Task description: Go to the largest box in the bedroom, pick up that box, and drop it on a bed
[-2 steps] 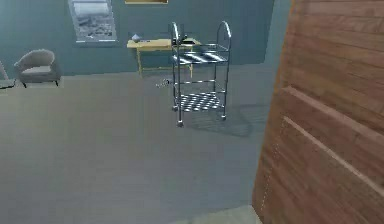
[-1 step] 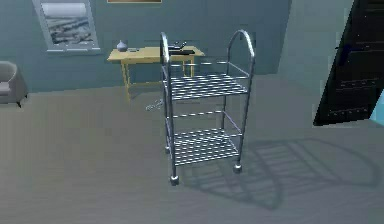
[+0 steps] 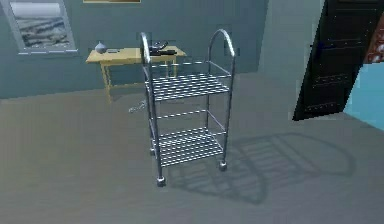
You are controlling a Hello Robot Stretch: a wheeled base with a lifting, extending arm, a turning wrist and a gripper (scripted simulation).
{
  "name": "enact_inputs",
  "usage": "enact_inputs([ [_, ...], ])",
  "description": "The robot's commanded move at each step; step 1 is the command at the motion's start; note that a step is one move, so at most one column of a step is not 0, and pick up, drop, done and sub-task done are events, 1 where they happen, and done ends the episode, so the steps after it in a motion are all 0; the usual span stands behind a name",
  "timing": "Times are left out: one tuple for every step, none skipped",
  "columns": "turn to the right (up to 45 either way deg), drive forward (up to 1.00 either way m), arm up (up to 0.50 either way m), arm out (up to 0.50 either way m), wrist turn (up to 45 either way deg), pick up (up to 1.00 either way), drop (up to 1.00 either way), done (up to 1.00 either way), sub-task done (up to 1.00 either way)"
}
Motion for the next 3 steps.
enact_inputs([
  [0.0, 0.25, 0.00, 0.00, 0.0, 0.00, 0.00, 0.00, 0.00],
  [15.0, 0.00, 0.00, 0.00, 0.0, 0.00, 0.00, 0.00, 0.00],
  [0.0, 0.55, 0.00, 0.00, 0.0, 0.00, 0.00, 0.00, 0.00],
])
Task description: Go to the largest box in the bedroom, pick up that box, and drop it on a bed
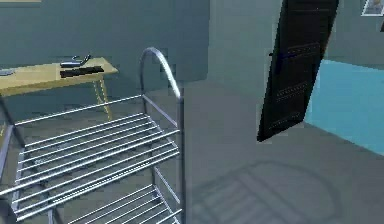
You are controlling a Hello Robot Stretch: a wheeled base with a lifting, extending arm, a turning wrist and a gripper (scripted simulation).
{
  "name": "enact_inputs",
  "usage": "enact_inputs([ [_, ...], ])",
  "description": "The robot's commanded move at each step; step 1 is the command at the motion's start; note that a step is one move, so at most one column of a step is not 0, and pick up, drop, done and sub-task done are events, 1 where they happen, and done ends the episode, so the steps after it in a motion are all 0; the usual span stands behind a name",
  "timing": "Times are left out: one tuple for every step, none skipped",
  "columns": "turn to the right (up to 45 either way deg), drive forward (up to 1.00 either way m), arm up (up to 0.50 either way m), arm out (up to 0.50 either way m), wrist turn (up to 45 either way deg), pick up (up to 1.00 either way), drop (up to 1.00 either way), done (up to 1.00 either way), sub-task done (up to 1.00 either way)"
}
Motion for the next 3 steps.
enact_inputs([
  [45.0, 0.00, 0.00, 0.00, 0.0, 0.00, 0.00, 0.00, 0.00],
  [3.0, 0.00, 0.00, 0.00, 0.0, 0.00, 0.00, 0.00, 0.00],
  [0.0, 1.00, 0.00, 0.00, 0.0, 0.00, 0.00, 0.00, 0.00],
])
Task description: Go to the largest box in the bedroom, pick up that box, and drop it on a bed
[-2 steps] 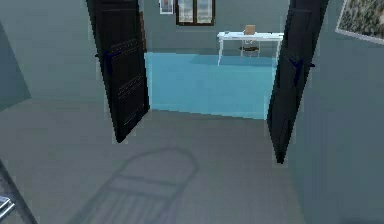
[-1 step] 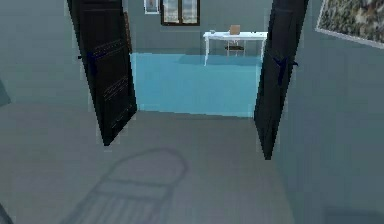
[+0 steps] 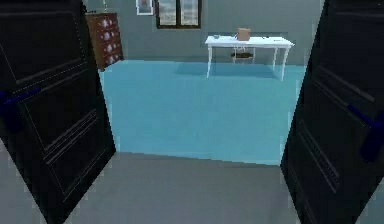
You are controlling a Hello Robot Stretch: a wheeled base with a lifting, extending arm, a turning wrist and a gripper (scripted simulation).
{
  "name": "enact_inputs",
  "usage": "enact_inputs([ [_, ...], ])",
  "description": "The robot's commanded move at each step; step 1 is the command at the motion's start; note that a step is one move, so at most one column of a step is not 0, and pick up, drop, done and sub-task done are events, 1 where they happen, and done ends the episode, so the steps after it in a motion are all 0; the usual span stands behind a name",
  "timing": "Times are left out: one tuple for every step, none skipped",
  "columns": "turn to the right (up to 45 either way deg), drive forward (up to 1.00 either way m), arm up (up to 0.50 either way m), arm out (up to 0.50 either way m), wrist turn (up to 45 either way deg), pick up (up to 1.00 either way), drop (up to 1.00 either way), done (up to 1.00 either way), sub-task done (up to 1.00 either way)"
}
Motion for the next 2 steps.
enact_inputs([
  [6.0, 0.00, 0.00, 0.00, 0.0, 0.00, 0.00, 0.00, 0.00],
  [0.0, 0.50, 0.00, 0.00, 0.0, 0.00, 0.00, 0.00, 0.00],
])
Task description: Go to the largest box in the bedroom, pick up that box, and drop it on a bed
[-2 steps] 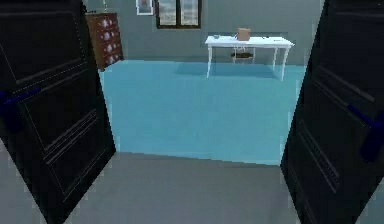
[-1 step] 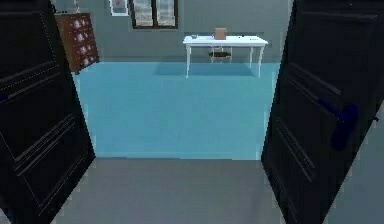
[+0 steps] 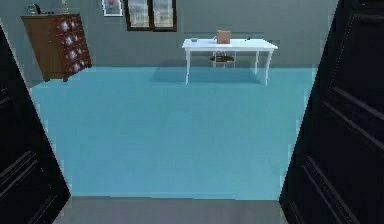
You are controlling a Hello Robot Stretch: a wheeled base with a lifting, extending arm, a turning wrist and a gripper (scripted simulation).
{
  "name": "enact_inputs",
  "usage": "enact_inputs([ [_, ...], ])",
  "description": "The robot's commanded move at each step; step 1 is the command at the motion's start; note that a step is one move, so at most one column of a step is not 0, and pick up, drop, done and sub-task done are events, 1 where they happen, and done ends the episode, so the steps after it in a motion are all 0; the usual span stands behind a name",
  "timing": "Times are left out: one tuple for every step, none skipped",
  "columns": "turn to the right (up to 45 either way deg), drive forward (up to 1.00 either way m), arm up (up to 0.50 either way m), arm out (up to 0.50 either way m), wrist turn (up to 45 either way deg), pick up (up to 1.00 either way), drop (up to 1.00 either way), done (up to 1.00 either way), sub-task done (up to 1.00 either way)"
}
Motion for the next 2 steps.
enact_inputs([
  [0.0, 1.00, 0.00, 0.00, 0.0, 0.00, 0.00, 0.00, 0.00],
  [6.0, 0.00, 0.00, 0.00, 0.0, 0.00, 0.00, 0.00, 0.00],
])
